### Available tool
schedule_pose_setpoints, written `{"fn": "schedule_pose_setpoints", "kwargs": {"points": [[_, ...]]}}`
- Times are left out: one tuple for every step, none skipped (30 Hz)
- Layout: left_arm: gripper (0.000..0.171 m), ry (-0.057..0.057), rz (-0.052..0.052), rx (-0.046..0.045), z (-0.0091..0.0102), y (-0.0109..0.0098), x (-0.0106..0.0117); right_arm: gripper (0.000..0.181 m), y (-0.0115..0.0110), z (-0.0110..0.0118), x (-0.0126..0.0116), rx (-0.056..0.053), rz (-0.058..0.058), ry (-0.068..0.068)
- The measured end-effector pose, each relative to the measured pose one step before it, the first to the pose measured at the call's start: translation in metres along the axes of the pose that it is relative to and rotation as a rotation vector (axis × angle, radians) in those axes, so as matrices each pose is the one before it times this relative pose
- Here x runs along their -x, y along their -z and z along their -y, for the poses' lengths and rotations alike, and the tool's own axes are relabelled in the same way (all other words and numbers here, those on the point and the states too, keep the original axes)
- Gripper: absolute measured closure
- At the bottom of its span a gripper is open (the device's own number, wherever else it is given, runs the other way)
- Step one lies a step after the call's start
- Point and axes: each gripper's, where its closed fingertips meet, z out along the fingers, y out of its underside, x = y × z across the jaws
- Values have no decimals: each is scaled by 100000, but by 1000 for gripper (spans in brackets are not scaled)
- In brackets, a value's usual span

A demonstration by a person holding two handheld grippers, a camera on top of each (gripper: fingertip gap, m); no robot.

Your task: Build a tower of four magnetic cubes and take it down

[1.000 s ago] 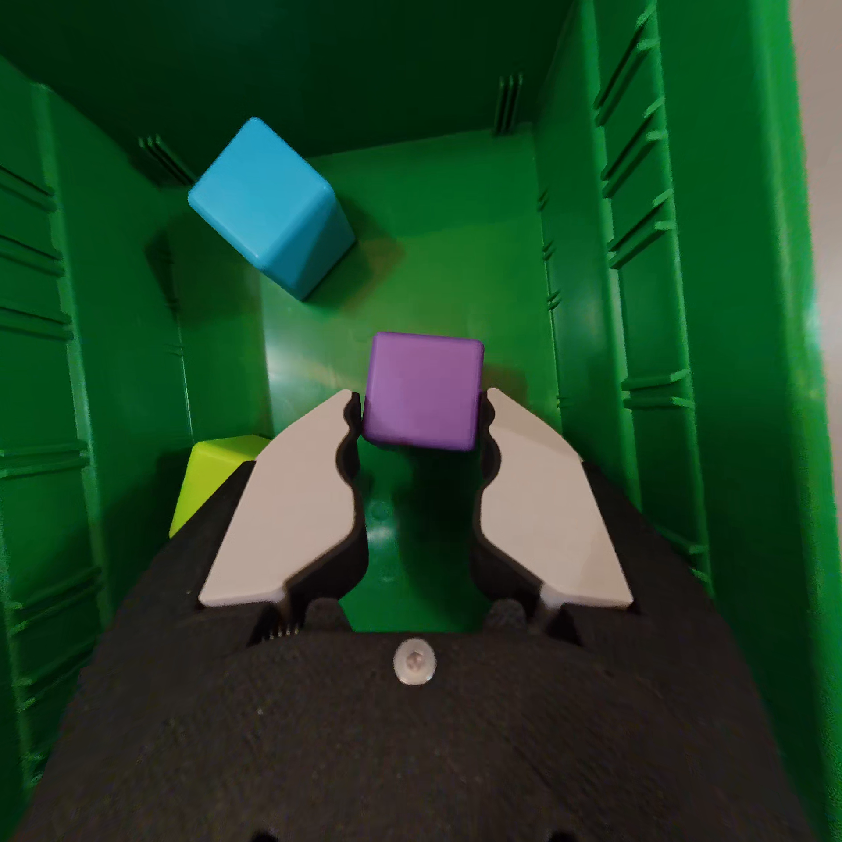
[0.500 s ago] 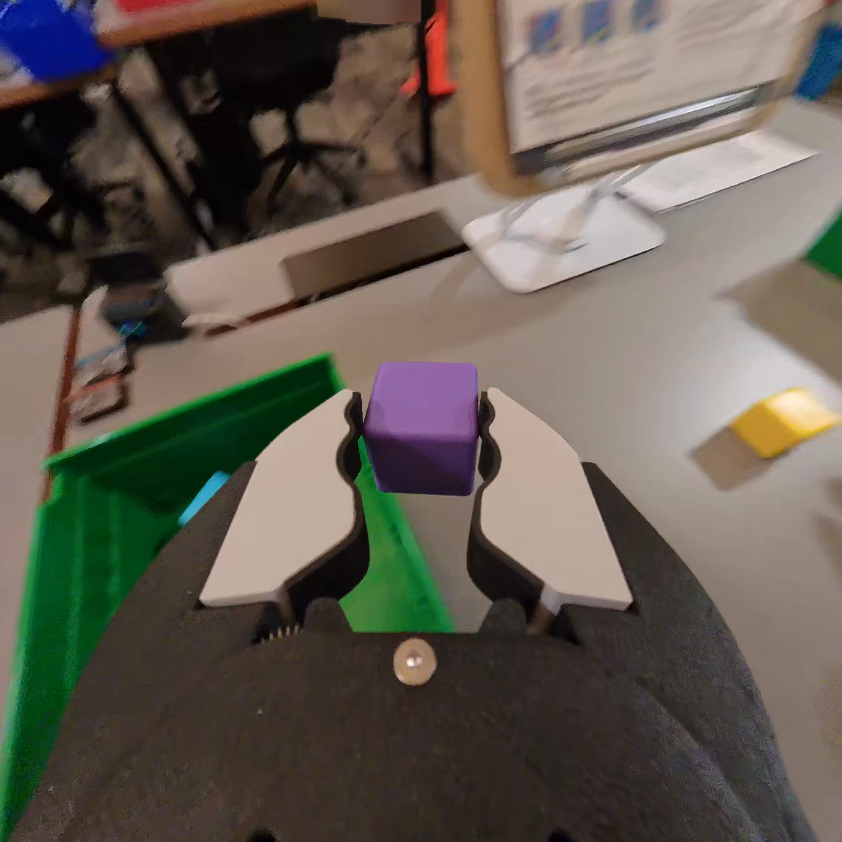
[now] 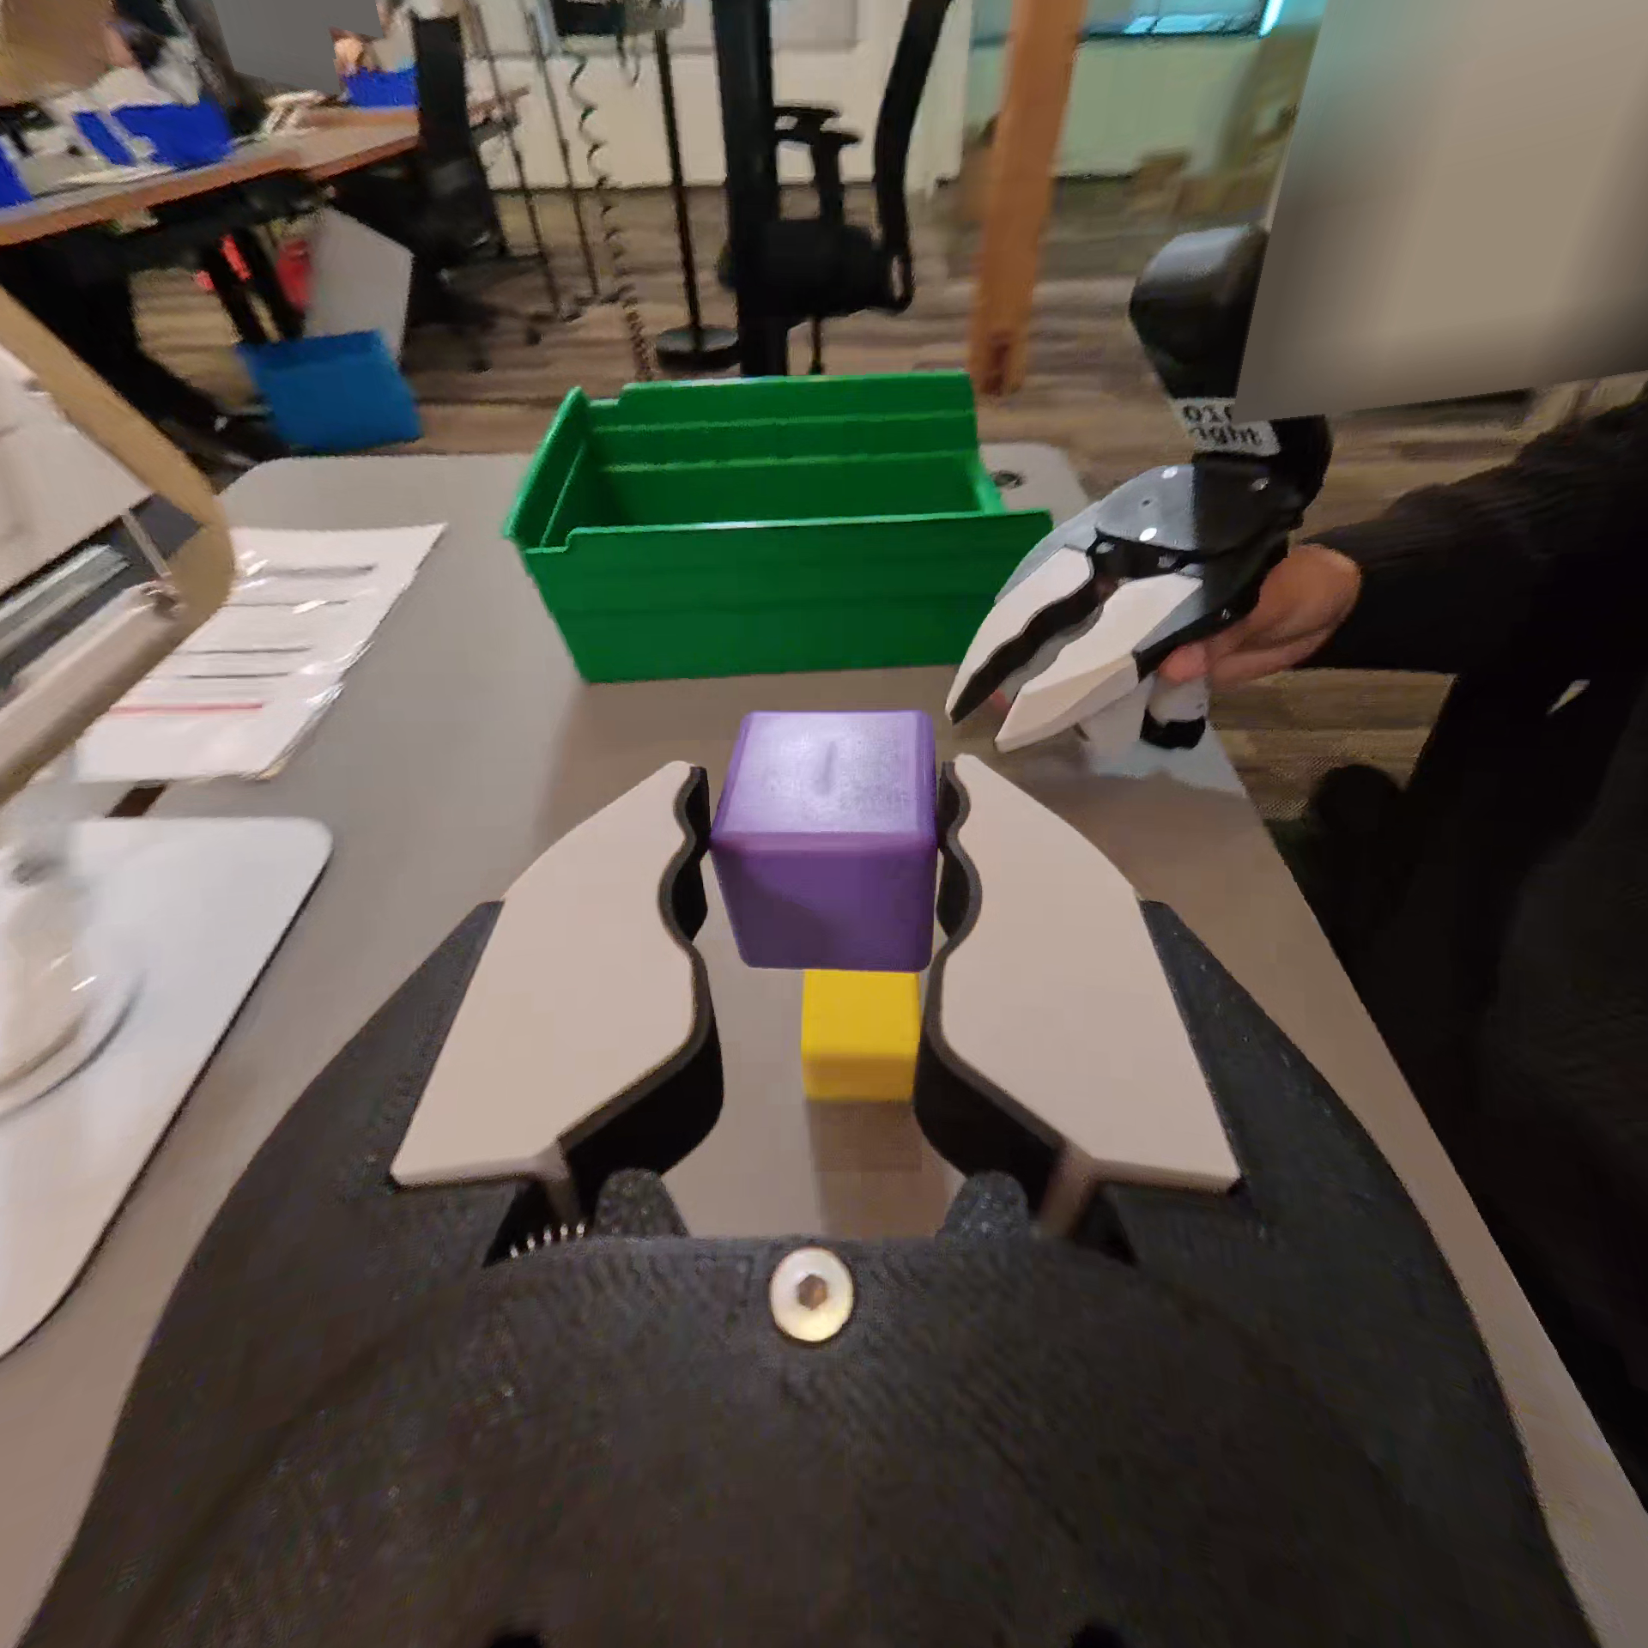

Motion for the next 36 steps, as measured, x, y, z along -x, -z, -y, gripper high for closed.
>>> {"fn": "schedule_pose_setpoints", "kwargs": {"points": [[121, 1152, -1888, -3074, -75, -813, 72, 156, 87, -60, -93, 124, -519, 46], [121, 2235, -1956, -3656, -92, -661, -16, 156, 114, -62, -105, 98, -666, 277], [121, 3549, -2203, -2998, -219, -542, -104, 156, 117, -79, -110, 112, -745, 421], [121, 2951, -1704, -1753, -392, -407, -88, 156, 114, -105, -130, 289, -814, 453], [121, 2164, -317, -967, -453, -331, 80, 156, 121, -76, -120, 229, -711, 250], [122, 1272, -22, 768, -550, -284, 131, 156, 109, -48, -108, -33, -525, -96], [122, 633, -481, 1974, -571, -230, 57, 156, 105, -61, -89, 40, -308, -269], [122, 61, -585, 2289, -467, -193, -9, 156, 104, -89, -86, 206, -257, -203], [122, -641, 167, 1397, -264, -132, 20, 156, 114, -62, -96, 91, -363, -119], [122, -476, 77, 421, -99, -85, -9, 156, 120, -31, -111, -92, -373, -138], [122, 401, 275, 566, -85, -85, 25, 156, 105, -5, -94, -176, -281, -264], [122, 707, 1363, 830, -132, -88, 156, 156, 91, 4, -80, -177, -142, -418], [122, 427, 1670, 808, -169, -79, 159, 156, 67, 1, -64, -134, 20, -545], [122, 565, 1480, 339, -160, -97, 75, 156, 64, 11, -24, -139, 167, -626], [122, 851, 1865, -149, -117, -100, 95, 156, 30, 15, -11, -151, 254, -662], [122, 484, 1824, -291, -74, -95, 24, 156, 25, 27, 2, -145, 310, -651], [122, 28, 1435, -145, -47, -52, -54, 156, 10, 28, 20, -138, 346, -610], [122, -157, 911, 315, -59, -40, -106, 156, 16, 4, 26, -49, 371, -552], [122, -108, 645, 814, -104, -17, -110, 156, 2, -12, 34, 44, 419, -512], [122, 19, 752, 726, -93, 17, -44, 156, 10, -8, 62, 36, 492, -487], [122, 52, 657, 535, -104, 40, -15, 155, 12, 18, 54, -82, 516, -465], [122, 438, 400, 439, -137, 52, 14, 155, 27, 21, 48, -193, 406, -427], [122, 744, 328, 164, -149, 49, 60, 155, 28, 33, 14, -188, 221, -371], [122, 764, 425, -270, -156, 73, 106, 155, 18, 21, -12, -122, 104, -334], [123, 842, 152, -222, -185, 63, 92, 155, 15, 12, -25, -91, 82, -364], [123, 881, -150, 171, -243, 59, 69, 155, 20, 17, -28, -117, 102, -460], [123, 840, -241, 181, -197, 44, 56, 155, 8, 24, -21, -123, 147, -556], [123, 460, -159, -173, -112, 67, 36, 155, 7, 11, -14, -91, 193, -609], [123, 144, -85, -581, -27, 47, 20, 155, 4, 1, -19, -51, 228, -632], [123, 200, -176, -458, 9, 27, 11, 155, 1, 10, 1, -55, 267, -633], [123, 315, -283, -233, 11, 8, -14, 155, -5, 7, 13, -45, 284, -590], [123, 258, -360, -111, -12, -8, -39, 155, -2, 2, 2, -6, 240, -518], [123, 67, -250, -2, -40, -12, -44, 155, -6, -4, 8, 2, 177, -417], [123, -191, -11, 7, -56, -15, -20, 155, -3, 6, 2, -35, 106, -297], [123, -201, 51, 81, -74, -20, -16, 155, 1, 13, -4, -55, 49, -156], [123, 38, 103, 166, -66, -30, -8, 155, -12, -8, -5, 37, 11, -39]]}}
